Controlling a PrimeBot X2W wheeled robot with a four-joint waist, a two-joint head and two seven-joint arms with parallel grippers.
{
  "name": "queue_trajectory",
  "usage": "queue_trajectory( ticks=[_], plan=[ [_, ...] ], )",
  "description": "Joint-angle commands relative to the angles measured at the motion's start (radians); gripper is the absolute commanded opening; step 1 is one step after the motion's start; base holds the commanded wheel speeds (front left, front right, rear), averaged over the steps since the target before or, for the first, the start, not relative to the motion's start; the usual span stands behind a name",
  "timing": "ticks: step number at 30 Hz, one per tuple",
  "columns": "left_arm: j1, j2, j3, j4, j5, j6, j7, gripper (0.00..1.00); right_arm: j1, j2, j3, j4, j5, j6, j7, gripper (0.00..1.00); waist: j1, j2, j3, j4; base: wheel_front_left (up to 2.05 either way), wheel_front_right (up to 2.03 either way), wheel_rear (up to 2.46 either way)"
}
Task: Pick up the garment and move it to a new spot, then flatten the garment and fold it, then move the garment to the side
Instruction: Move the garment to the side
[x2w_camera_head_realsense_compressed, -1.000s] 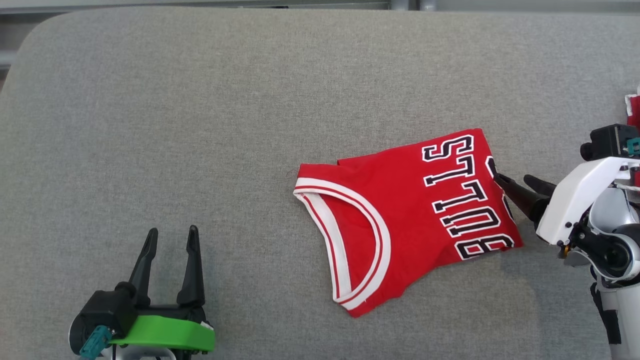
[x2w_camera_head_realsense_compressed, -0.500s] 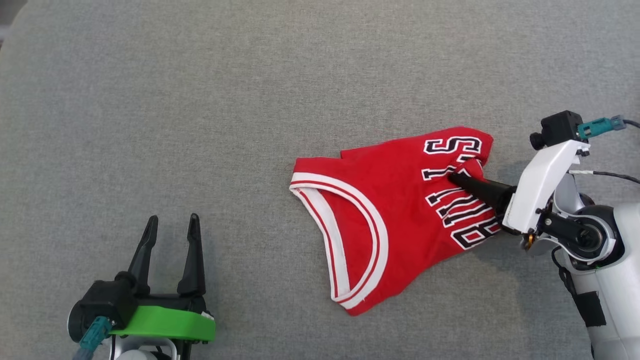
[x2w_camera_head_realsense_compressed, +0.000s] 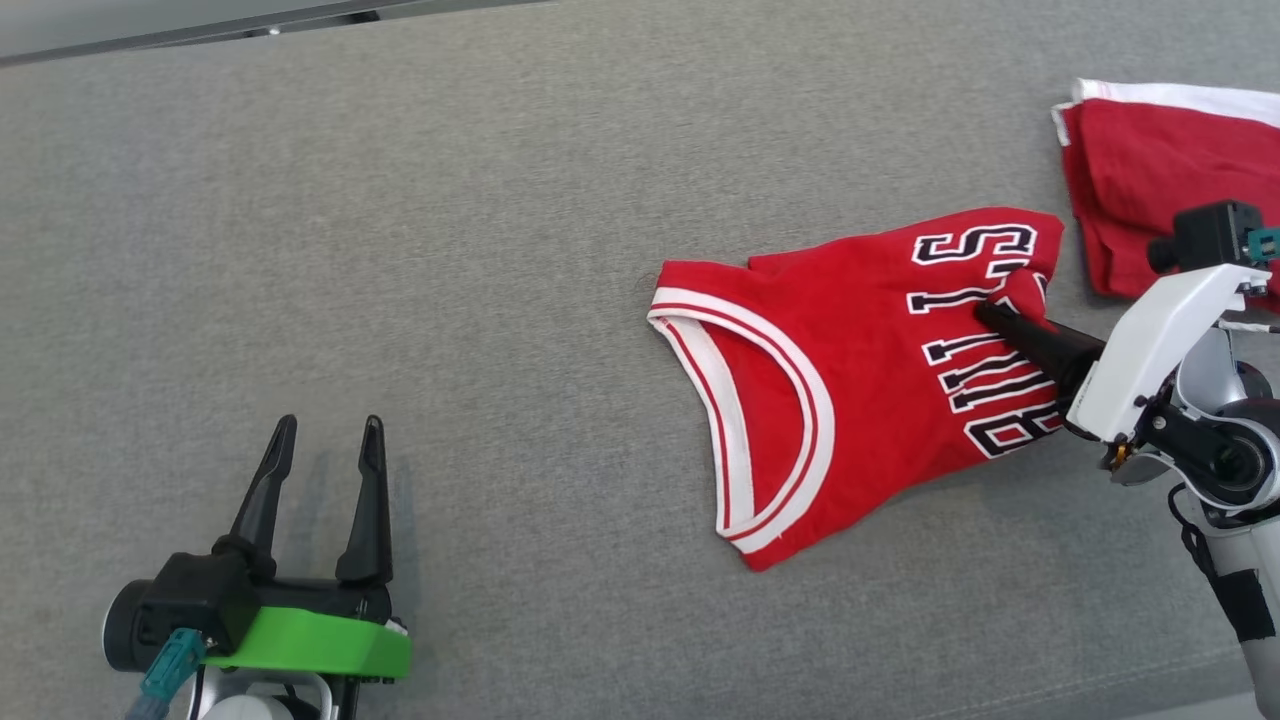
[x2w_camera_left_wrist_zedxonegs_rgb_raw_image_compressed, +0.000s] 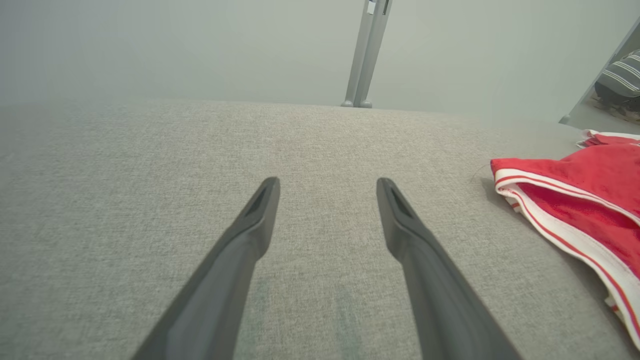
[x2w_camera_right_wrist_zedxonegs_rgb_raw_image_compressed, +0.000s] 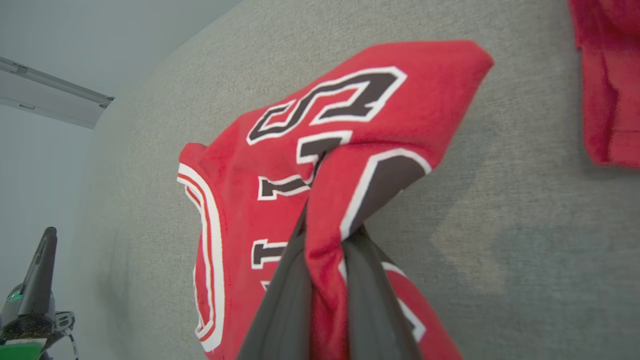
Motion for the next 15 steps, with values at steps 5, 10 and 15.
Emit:
queue_trajectory(
  ticks=[5, 10, 15],
  plan=[
    [-0.031, 0.018, -0.018, -0.007, 0.007, 0.001, 0.015, 1.0, -0.049, -0.044, 0.013, 0.0, -0.031, 0.0, -0.048, 0.0, 0.0, 0.0076, 0.01, -0.142, 0.0, 0.0, 0.0],
    [-0.053, 0.02, -0.038, -0.005, 0.01, -0.001, 0.02, 1.0, -0.141, -0.061, 0.022, -0.004, -0.057, 0.0, -0.033, 0.0, 0.0, 0.0076, 0.033, -0.134, 0.0, 0.0, 0.0],
    [-0.069, 0.015, -0.046, 0.002, 0.0, 0.004, 0.018, 1.0, -0.289, -0.073, 0.015, 0.01, -0.096, 0.0, 0.021, 0.0, 0.0, 0.0076, 0.064, -0.113, 0.0, 0.0, 0.0]
  ],
)
